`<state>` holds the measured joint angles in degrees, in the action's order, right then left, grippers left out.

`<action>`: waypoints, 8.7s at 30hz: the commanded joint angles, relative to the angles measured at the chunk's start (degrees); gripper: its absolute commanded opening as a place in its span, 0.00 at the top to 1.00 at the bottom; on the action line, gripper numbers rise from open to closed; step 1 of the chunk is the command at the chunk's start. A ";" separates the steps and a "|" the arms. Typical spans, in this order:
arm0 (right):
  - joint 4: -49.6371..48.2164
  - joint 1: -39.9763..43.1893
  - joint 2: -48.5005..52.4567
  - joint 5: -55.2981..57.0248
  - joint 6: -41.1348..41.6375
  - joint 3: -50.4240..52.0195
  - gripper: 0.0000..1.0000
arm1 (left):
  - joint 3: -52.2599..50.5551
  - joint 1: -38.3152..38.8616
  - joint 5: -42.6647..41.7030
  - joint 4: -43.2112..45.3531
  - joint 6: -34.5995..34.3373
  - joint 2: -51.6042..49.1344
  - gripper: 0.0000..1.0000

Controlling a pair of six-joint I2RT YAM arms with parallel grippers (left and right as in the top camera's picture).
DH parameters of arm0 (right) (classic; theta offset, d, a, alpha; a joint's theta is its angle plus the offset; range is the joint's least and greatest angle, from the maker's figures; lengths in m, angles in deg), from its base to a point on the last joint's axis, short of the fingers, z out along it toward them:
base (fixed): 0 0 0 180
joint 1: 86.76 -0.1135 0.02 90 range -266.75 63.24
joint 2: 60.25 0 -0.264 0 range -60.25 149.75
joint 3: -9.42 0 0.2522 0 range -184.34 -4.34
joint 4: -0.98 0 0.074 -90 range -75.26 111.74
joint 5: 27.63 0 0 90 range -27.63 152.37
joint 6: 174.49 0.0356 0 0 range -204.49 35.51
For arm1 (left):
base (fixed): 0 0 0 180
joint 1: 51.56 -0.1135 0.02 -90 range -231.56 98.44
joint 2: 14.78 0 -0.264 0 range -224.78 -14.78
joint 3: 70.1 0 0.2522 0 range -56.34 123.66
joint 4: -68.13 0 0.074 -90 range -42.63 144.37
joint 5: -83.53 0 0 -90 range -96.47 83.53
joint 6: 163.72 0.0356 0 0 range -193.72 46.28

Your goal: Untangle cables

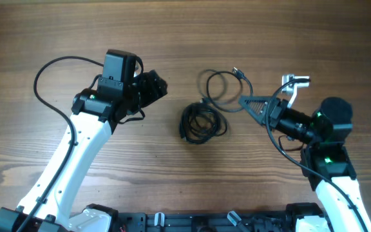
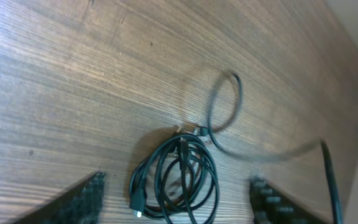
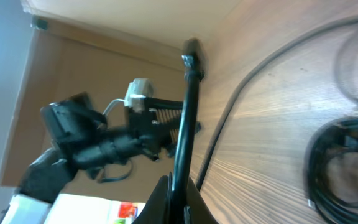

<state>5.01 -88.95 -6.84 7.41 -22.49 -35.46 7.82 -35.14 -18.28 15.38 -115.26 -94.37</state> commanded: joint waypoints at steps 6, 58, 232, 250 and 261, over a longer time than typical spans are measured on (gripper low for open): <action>-44.41 0.13 0.00 6.54 41.70 -0.66 0.96 | 0.76 -0.15 -5.55 -0.24 0.33 0.79 0.02; -4.74 0.15 1.90 19.67 3.06 -0.70 0.95 | 0.74 0.09 -11.76 19.26 -11.04 -13.64 0.96; 59.36 29.64 73.18 55.91 -42.42 -71.49 0.55 | 0.72 -7.17 19.74 10.82 10.71 -14.27 0.00; 23.19 20.50 69.48 16.24 -11.82 -73.24 0.00 | 0.72 -7.17 19.76 11.04 10.73 -14.27 0.00; 39.82 21.42 69.96 38.25 -37.59 -70.42 0.00 | 0.72 -7.17 19.76 11.04 10.73 -14.27 0.00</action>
<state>46.45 -65.28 63.27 43.87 -54.12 -108.24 8.24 -42.11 1.72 26.29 -104.42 -108.36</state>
